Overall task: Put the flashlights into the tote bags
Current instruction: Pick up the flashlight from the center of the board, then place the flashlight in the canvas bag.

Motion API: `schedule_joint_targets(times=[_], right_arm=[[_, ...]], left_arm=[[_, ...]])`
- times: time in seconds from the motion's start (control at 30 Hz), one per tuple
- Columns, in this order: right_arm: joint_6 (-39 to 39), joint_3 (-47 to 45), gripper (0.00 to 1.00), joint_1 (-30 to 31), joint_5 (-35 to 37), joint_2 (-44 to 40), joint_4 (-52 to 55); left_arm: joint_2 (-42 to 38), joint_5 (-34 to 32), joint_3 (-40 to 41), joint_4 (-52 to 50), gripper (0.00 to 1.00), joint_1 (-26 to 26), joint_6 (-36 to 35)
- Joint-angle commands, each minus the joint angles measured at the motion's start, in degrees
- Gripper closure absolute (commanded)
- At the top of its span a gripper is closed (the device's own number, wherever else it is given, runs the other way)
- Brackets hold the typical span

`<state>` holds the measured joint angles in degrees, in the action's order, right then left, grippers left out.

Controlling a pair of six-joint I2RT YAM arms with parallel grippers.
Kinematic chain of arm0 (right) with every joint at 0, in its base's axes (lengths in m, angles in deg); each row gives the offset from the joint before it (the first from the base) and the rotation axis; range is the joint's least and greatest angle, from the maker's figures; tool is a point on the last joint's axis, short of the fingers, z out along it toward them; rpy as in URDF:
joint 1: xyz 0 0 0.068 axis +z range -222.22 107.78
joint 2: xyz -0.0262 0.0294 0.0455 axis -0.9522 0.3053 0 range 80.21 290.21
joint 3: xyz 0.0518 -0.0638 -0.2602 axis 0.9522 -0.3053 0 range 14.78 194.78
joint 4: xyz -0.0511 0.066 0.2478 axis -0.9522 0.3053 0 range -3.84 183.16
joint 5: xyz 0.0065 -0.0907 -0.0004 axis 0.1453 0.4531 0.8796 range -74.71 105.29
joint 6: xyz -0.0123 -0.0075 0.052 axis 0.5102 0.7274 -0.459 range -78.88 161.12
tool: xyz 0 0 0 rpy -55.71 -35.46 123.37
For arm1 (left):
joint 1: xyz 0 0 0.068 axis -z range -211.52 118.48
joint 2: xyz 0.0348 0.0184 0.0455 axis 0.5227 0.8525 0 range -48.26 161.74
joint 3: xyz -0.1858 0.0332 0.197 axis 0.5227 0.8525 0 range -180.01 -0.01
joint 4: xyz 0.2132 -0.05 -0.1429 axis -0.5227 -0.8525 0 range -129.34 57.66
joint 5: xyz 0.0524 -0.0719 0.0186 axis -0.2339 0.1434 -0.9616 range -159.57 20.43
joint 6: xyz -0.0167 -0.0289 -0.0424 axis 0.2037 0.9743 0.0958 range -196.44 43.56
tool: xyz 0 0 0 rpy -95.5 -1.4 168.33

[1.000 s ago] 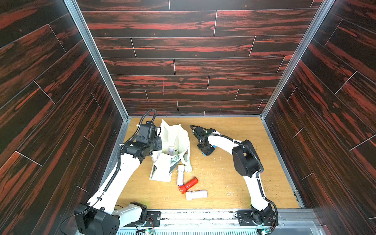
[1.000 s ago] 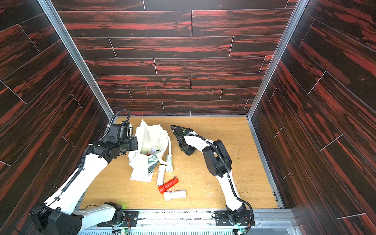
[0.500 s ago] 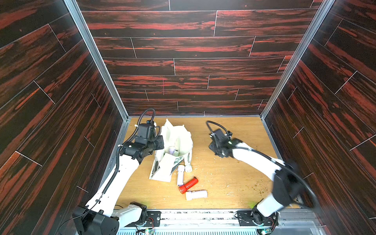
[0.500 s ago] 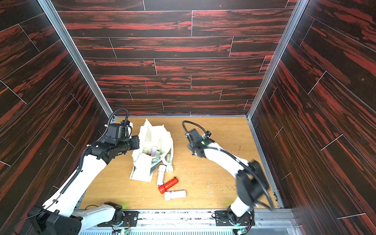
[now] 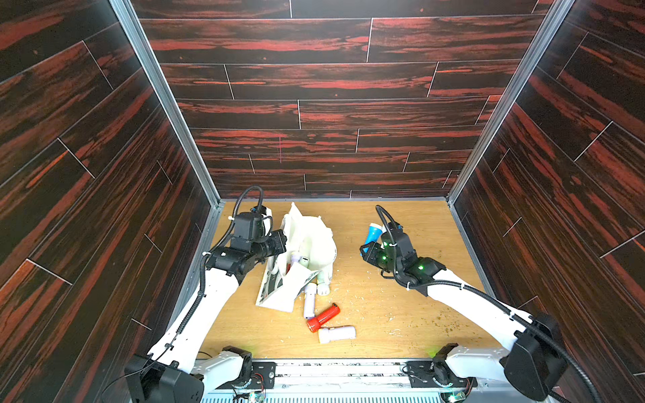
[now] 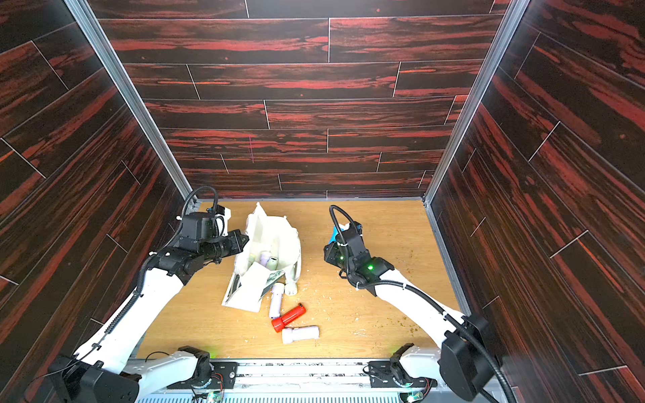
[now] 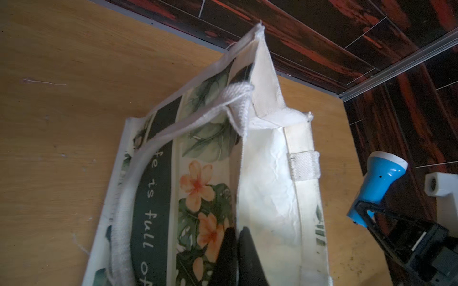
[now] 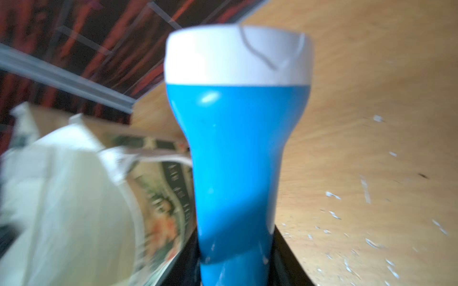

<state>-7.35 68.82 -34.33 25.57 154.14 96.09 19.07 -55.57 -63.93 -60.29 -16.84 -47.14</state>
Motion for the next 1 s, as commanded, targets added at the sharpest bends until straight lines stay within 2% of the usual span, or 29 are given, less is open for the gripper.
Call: schedule_joint_targets(times=[0.0,0.3,0.47,0.97], right_arm=[[5.48,0.44,1.0,0.17,-5.85,-2.12,-4.58],[11.91,6.22,1.0,1.82,-16.09,1.31,-5.89],[15.89,11.29,1.0,4.08,-19.93,5.45,-3.01],[24.51,27.03,1.0,9.23,-22.59,20.57,10.79]], left_arm=[[-1.03,3.6,0.8,4.01,1.0,-0.17,3.06],[-0.59,4.78,1.29,5.17,1.0,-0.17,5.09],[0.35,6.49,1.31,5.47,1.0,-0.17,5.81],[0.13,10.51,2.12,8.74,1.0,-0.15,6.62]])
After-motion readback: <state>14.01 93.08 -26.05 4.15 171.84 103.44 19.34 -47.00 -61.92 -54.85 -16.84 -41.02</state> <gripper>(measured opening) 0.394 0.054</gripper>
